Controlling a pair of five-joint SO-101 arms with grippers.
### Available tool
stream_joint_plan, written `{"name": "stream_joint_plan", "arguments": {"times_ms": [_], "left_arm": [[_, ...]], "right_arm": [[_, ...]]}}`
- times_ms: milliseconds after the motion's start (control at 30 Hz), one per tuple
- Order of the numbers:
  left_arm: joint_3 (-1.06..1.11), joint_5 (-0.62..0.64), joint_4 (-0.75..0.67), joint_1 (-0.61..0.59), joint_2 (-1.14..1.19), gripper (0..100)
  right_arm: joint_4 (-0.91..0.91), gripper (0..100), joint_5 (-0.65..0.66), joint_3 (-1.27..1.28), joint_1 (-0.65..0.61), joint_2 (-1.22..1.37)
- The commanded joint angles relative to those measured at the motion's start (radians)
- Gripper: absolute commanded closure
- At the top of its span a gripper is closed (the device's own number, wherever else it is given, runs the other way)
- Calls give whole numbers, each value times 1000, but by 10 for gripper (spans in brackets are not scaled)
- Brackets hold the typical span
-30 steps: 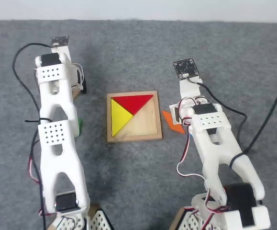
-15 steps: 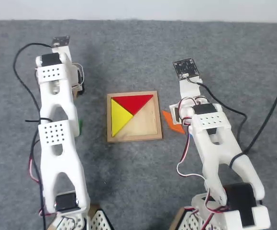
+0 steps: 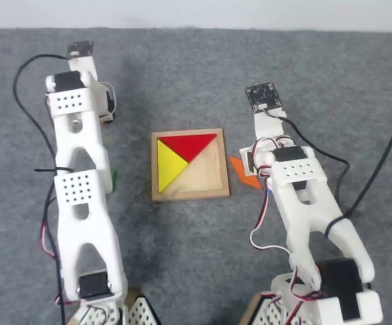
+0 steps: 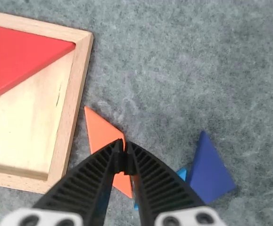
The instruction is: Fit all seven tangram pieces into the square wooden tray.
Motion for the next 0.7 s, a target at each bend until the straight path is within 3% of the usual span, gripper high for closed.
{"name": "stream_joint_plan", "arguments": {"times_ms": [0, 467, 667], "left_arm": [[-51, -43, 37, 12, -18, 938], [-39, -51, 40, 11, -92, 945], [153, -49, 40, 12, -227, 945]], "right_arm": [[-21, 988, 12, -3, 10, -61], [-22, 988, 12, -3, 10, -58], [-22, 988, 12, -3, 10, -58]]}}
